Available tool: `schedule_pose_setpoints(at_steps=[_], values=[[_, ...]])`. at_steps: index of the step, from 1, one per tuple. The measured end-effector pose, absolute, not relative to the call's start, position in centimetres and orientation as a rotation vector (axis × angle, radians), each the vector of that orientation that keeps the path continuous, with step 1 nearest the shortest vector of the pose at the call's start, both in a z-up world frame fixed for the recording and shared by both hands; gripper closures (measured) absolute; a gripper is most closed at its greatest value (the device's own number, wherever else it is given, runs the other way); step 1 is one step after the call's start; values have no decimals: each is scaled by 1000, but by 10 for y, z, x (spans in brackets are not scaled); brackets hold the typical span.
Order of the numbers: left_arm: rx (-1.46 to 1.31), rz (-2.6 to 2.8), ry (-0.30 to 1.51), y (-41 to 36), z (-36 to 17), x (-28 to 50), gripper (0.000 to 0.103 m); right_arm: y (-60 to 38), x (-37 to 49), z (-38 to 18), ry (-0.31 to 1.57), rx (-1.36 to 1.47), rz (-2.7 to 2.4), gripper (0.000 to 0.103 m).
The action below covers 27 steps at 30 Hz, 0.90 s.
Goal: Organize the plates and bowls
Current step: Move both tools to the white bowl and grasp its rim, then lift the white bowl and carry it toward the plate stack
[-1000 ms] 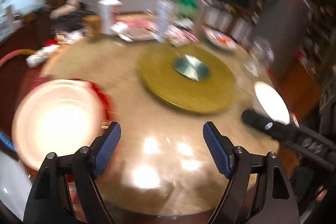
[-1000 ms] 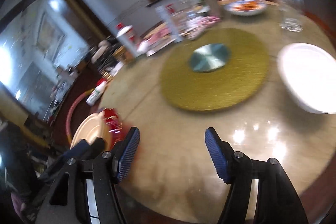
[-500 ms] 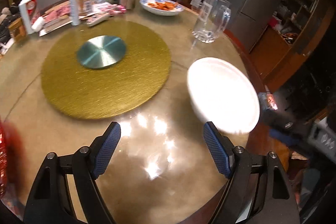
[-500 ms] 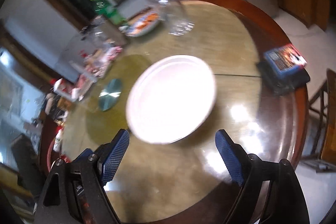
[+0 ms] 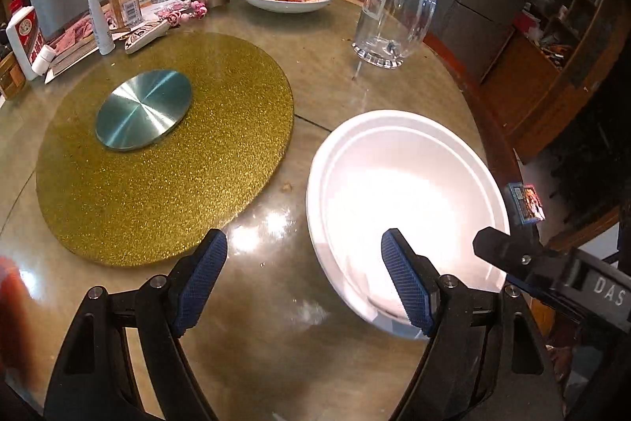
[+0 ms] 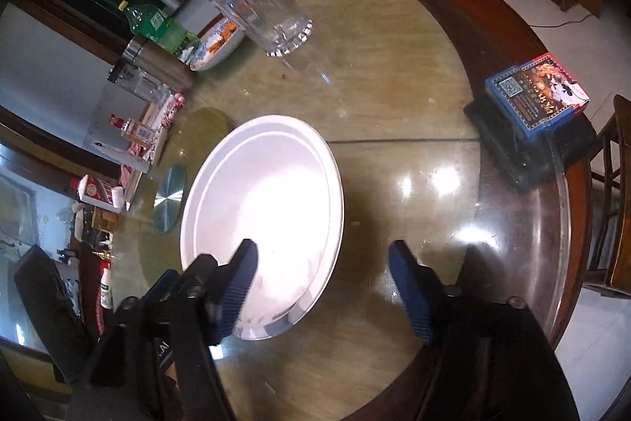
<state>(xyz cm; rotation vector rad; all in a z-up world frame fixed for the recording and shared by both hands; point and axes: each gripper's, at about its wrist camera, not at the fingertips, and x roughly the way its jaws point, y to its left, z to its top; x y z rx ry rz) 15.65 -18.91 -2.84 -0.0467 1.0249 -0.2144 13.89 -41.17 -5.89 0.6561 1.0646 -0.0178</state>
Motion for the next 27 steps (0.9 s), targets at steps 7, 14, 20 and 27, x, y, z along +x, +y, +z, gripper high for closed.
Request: schedule_pose_setpoints(at_steps=[7, 14, 20, 27], values=[[12, -239, 1050, -192, -37, 159, 88, -399, 142, -62, 1067, 622, -14, 90], [22, -218, 1014, -171, -26, 141, 89, -372, 126, -51, 1040, 582, 17, 94], [14, -183, 968, -138, -12, 115, 89, -339, 111, -36, 1017, 553, 76, 94], [-20, -128, 934, -95, -1, 90, 89, -294, 98, -21, 1004, 495, 147, 94]])
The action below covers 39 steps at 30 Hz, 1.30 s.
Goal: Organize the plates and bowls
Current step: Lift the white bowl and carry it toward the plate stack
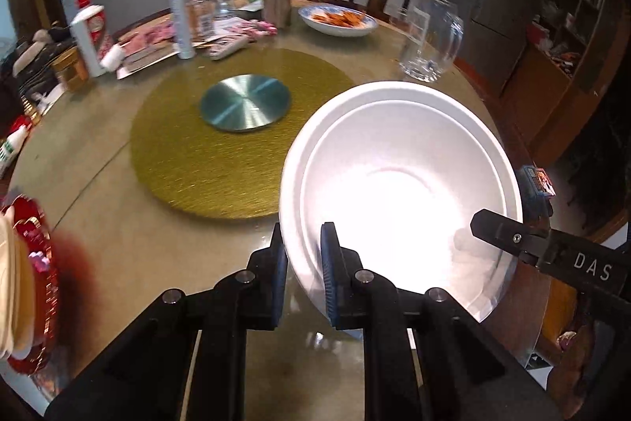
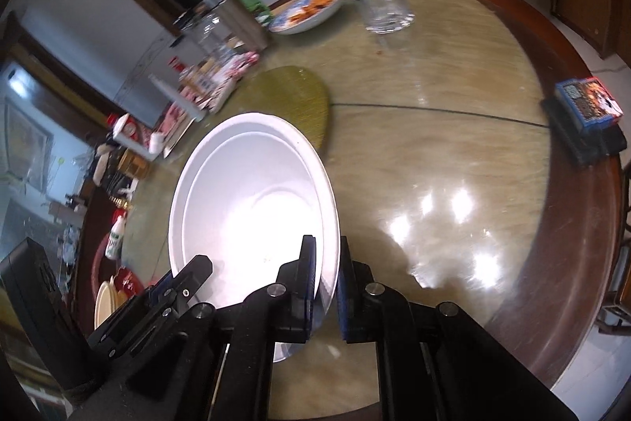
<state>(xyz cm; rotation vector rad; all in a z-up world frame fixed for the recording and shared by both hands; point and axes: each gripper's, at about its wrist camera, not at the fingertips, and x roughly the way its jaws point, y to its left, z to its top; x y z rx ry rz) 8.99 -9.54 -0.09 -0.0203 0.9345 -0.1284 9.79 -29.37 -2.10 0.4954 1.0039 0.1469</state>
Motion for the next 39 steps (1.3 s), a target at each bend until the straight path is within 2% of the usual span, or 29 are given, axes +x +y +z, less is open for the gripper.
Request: schedule_pose_setpoints(at_steps=[39], values=[[-198, 186, 704, 116, 68, -15, 89, -55, 57, 62, 913, 232, 543, 94]])
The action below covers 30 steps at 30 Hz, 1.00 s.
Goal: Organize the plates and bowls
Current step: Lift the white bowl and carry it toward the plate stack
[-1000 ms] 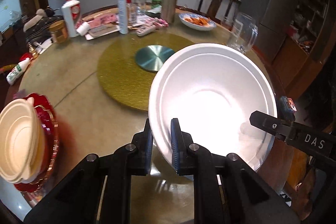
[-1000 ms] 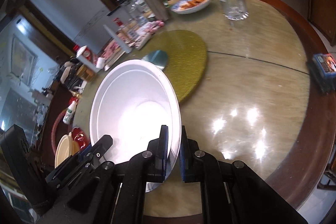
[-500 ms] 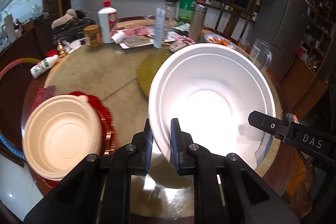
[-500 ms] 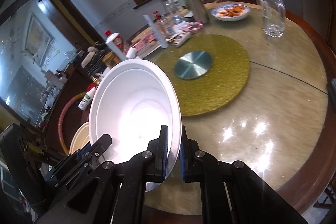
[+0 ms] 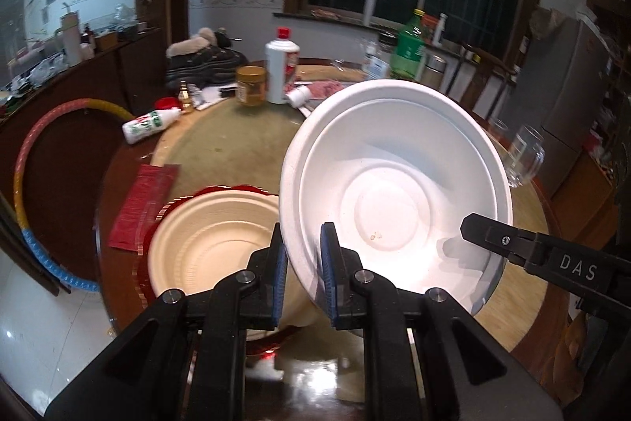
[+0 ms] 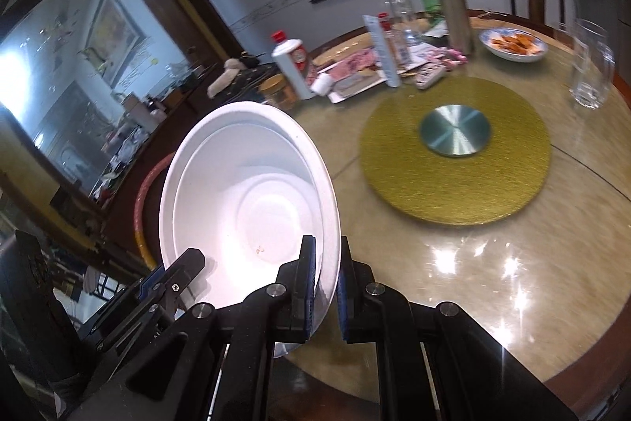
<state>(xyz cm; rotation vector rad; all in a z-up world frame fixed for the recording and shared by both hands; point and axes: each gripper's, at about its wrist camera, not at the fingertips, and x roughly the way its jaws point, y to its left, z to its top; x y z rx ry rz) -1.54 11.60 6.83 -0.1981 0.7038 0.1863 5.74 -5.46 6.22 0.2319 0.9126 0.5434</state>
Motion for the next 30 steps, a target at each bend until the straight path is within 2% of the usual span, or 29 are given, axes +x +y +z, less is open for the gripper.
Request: schedule_pose_setpoints(at_steps=[30], values=[[-249, 374, 711, 187, 47, -43, 89, 34, 58, 41, 978, 187, 703, 94]])
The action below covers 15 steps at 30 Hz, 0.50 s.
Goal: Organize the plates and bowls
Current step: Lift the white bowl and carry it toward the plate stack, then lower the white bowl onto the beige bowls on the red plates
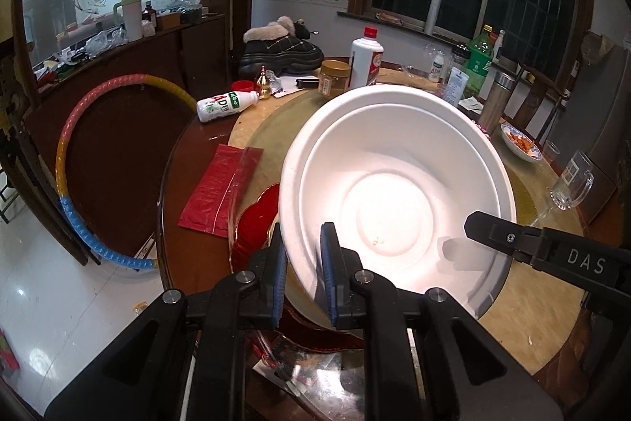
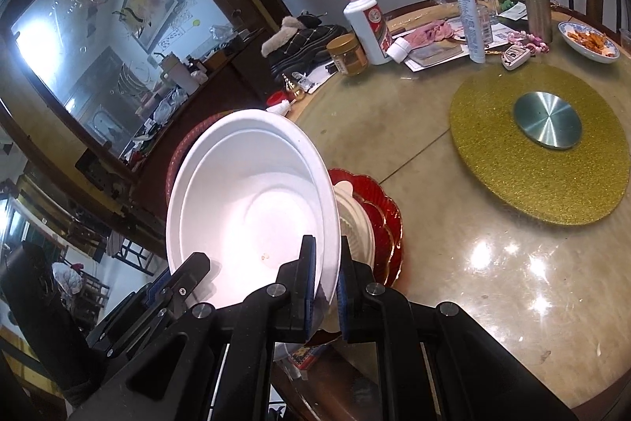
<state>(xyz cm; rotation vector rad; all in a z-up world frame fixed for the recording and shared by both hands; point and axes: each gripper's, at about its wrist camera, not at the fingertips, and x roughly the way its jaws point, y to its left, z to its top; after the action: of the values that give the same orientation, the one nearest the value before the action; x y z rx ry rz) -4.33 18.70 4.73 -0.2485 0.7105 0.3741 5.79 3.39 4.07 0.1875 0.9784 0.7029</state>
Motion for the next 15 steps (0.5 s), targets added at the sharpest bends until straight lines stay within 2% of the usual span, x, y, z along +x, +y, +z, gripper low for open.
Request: schedule_pose_setpoints(at_steps=[15], values=[[-281, 387, 743, 209, 33, -44, 89, 60, 58, 27, 1022, 134, 695, 94]])
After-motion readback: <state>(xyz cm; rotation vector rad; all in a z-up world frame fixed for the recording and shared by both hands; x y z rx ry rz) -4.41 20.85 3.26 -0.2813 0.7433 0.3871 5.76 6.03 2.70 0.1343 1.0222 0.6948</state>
